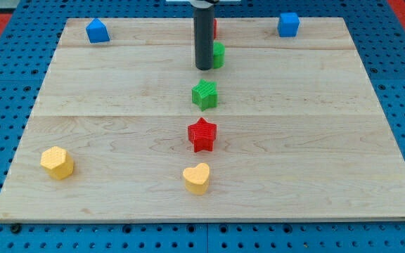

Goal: Slide the yellow hexagon closer to the green star

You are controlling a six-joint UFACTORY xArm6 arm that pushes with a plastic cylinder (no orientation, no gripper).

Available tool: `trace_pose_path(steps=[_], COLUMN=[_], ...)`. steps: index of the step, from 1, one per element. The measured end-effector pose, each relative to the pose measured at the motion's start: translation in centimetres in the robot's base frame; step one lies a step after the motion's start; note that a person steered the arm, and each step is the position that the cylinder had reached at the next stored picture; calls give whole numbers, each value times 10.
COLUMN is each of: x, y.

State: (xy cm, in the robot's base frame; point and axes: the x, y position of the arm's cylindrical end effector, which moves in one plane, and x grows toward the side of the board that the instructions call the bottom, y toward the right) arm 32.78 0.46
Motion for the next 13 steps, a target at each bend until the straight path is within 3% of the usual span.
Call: trace_pose_path(steps=[1, 2, 3, 4, 5, 6, 8, 9, 10, 11, 12, 13], x=[3, 40, 123, 168, 241, 248, 132, 118, 144, 146, 87, 54], y=[-75, -197, -298, -309, -308, -251, -175, -133, -150, -108, -57, -35])
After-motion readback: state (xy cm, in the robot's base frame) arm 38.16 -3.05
